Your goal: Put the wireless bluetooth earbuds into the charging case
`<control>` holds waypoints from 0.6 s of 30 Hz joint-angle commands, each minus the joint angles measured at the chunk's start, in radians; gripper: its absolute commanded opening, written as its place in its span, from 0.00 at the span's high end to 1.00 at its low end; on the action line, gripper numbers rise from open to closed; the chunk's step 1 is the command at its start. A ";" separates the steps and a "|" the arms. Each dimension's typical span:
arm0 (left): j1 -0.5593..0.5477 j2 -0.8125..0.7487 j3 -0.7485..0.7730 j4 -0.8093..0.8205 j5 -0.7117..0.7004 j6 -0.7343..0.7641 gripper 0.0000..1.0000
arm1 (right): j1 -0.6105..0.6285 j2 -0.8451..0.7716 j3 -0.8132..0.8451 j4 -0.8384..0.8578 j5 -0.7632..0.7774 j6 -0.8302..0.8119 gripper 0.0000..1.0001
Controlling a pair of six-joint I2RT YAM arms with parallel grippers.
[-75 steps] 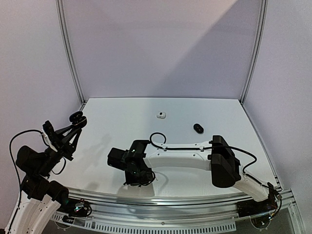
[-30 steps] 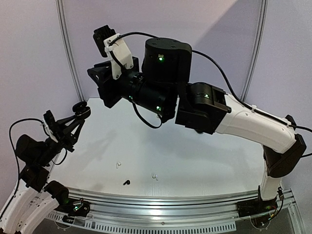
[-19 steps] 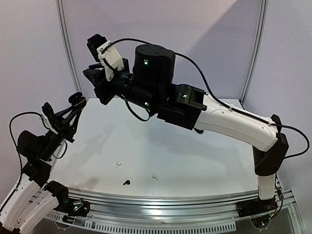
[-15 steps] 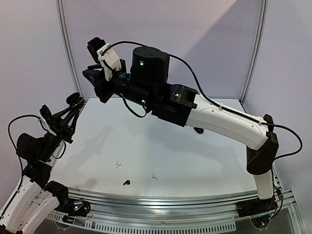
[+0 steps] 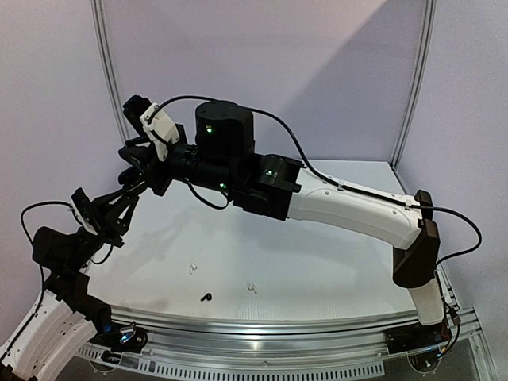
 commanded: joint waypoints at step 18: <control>-0.015 -0.048 -0.031 0.046 0.006 -0.072 1.00 | 0.007 0.007 -0.074 -0.023 0.045 0.015 1.00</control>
